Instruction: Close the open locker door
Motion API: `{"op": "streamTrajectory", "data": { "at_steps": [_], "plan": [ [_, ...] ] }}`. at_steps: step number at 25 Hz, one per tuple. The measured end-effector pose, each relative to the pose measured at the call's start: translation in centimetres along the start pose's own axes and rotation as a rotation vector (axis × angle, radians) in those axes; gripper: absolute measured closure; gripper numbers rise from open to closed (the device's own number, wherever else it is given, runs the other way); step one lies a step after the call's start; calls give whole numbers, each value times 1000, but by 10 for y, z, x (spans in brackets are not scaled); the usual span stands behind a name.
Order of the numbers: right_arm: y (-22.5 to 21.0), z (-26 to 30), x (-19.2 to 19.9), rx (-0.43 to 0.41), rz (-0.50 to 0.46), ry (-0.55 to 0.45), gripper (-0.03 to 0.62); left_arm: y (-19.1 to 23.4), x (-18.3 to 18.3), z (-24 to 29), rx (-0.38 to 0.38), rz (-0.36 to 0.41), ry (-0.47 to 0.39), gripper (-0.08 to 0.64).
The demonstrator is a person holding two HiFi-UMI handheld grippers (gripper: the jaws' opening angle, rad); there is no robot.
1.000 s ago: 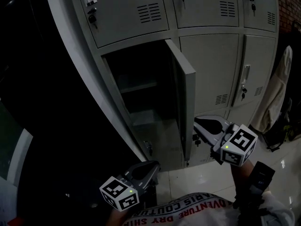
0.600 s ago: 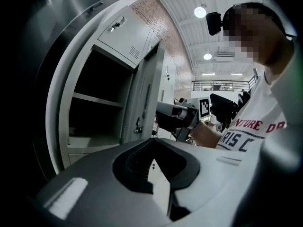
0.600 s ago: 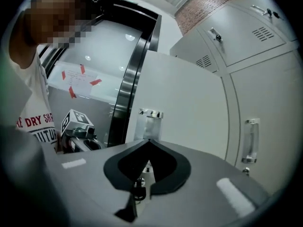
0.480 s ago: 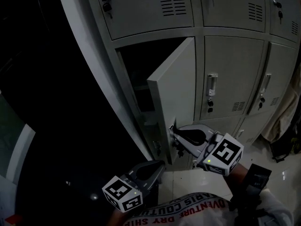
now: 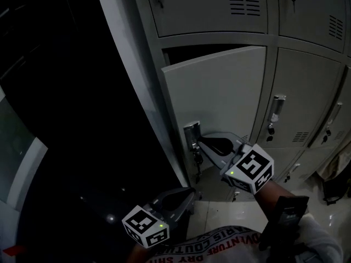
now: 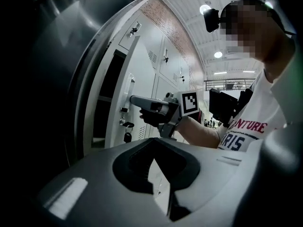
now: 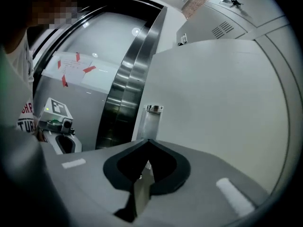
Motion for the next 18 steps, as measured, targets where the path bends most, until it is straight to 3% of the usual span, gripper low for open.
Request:
{"op": "streamTrajectory", "data": {
  "at_steps": [6, 12, 18],
  "plan": [
    [-32, 38, 14, 55, 25, 23, 600, 15, -6, -7, -41, -5, -19, 554],
    [-66, 50, 31, 142, 154, 6, 601, 24, -2, -10, -55, -20, -11, 555],
    [-68, 52, 32, 179, 107, 39, 598, 19, 1, -14, -59, -23, 9, 555]
  ]
}}
Point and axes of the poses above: the fingertips, and each gripper's own axes: z forward along the fingers, y to its left, x out of its underside, the point moved 8 cm from there along -z, backward along the fingers, and after that the axes turned 10 degrees about -z, right-handed, at the moved point
